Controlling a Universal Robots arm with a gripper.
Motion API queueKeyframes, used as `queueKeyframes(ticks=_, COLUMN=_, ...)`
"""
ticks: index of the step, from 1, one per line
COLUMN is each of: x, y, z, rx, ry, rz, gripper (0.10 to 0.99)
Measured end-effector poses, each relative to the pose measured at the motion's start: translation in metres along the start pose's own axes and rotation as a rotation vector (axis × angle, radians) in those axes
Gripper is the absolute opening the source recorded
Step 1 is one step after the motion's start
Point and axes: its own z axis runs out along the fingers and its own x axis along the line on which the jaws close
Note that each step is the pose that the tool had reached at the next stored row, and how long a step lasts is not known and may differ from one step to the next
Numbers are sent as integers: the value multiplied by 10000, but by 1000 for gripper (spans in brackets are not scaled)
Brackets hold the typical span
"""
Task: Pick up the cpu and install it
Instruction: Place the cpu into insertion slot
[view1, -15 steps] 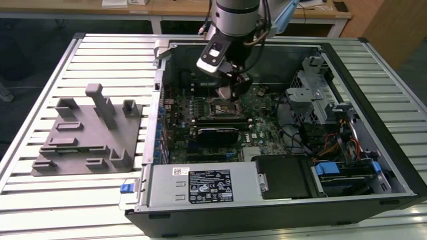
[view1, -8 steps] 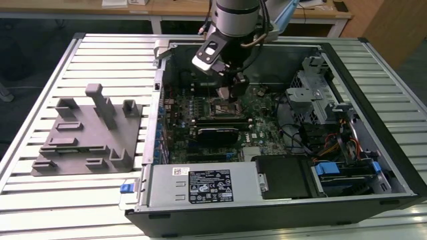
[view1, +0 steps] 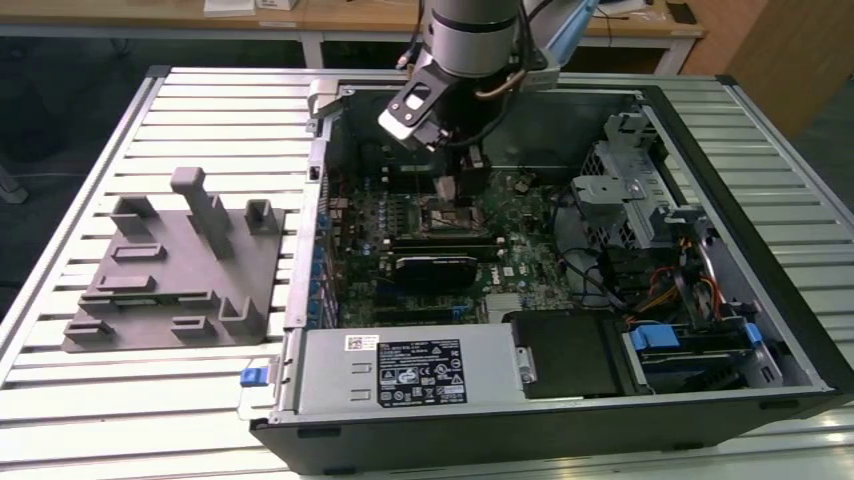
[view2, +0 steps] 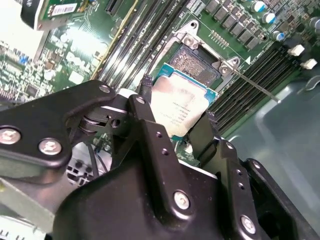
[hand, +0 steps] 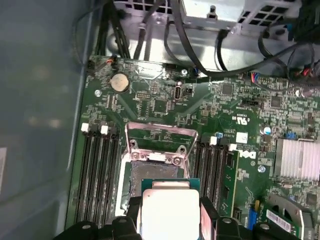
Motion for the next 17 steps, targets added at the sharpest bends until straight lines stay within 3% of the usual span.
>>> queueKeyframes(ticks=7, x=1, y=-3, z=117, rx=12, ry=-36, rz=879, gripper=541)
queueKeyframes(ticks=17, x=37, y=0, z=282, rx=12, ry=-38, rz=936, gripper=541)
